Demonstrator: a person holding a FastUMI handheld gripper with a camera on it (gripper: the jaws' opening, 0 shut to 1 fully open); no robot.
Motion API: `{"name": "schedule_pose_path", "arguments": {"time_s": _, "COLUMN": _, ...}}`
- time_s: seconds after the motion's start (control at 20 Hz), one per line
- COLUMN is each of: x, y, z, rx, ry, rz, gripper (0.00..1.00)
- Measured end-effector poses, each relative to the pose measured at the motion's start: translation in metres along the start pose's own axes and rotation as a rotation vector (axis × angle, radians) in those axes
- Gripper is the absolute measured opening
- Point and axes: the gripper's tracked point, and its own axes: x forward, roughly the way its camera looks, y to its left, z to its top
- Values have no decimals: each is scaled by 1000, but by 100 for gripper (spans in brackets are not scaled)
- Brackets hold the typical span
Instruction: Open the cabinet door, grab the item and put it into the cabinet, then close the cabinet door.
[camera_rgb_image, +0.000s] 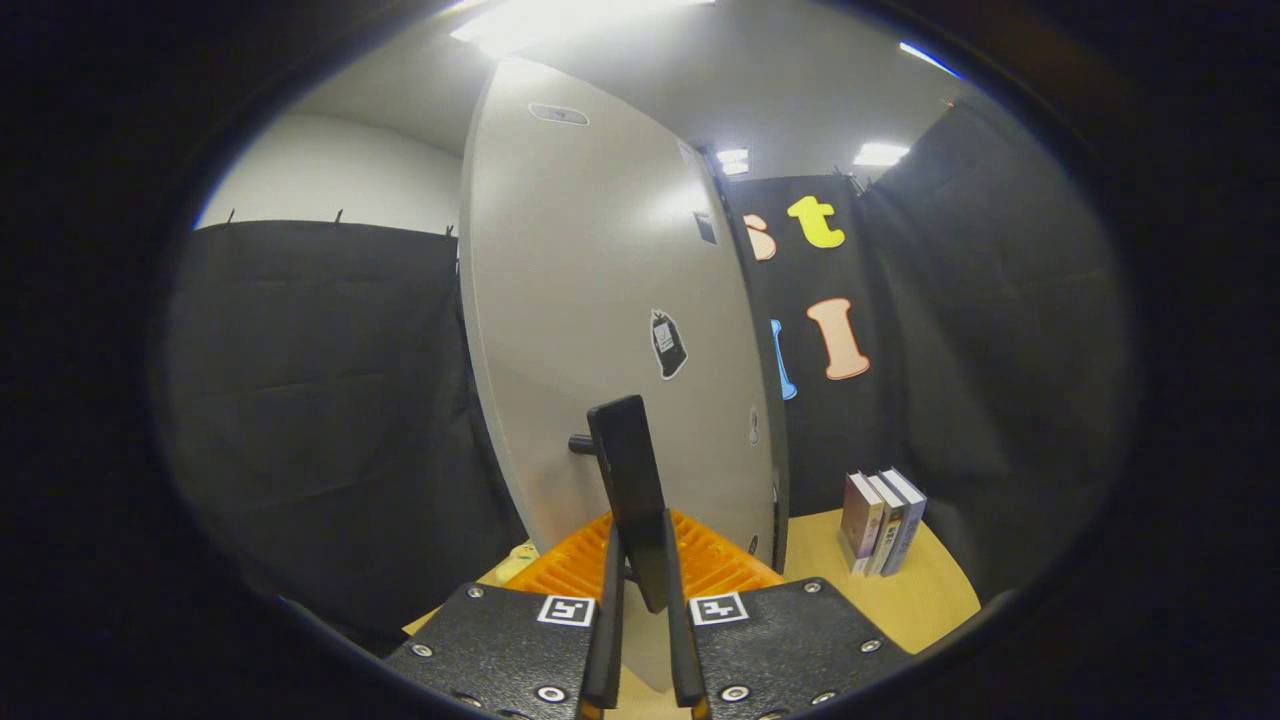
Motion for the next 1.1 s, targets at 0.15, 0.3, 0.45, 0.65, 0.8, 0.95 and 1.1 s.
{"name": "schedule_pose_path", "arguments": {"time_s": 0.15, "x": -14, "y": -17, "z": -20, "rx": -18, "ry": 45, "rz": -28, "gripper": 20}}
{"name": "schedule_pose_path", "arguments": {"time_s": 0.3, "x": -24, "y": -40, "z": -16, "rx": -49, "ry": 28, "rz": -91, "gripper": 18}}
{"name": "schedule_pose_path", "arguments": {"time_s": 0.45, "x": -33, "y": -63, "z": -16, "rx": -76, "ry": 18, "rz": -159, "gripper": 18}}
{"name": "schedule_pose_path", "arguments": {"time_s": 0.65, "x": -45, "y": -96, "z": -12, "rx": -143, "ry": -6, "rz": -280, "gripper": 18}}
{"name": "schedule_pose_path", "arguments": {"time_s": 0.8, "x": -59, "y": -116, "z": -9, "rx": -197, "ry": -38, "rz": -370, "gripper": 17}}
{"name": "schedule_pose_path", "arguments": {"time_s": 0.95, "x": -74, "y": -97, "z": -3, "rx": -182, "ry": -106, "rz": -346, "gripper": 20}}
{"name": "schedule_pose_path", "arguments": {"time_s": 1.1, "x": -84, "y": -79, "z": 2, "rx": -209, "ry": -188, "rz": -336, "gripper": 40}}
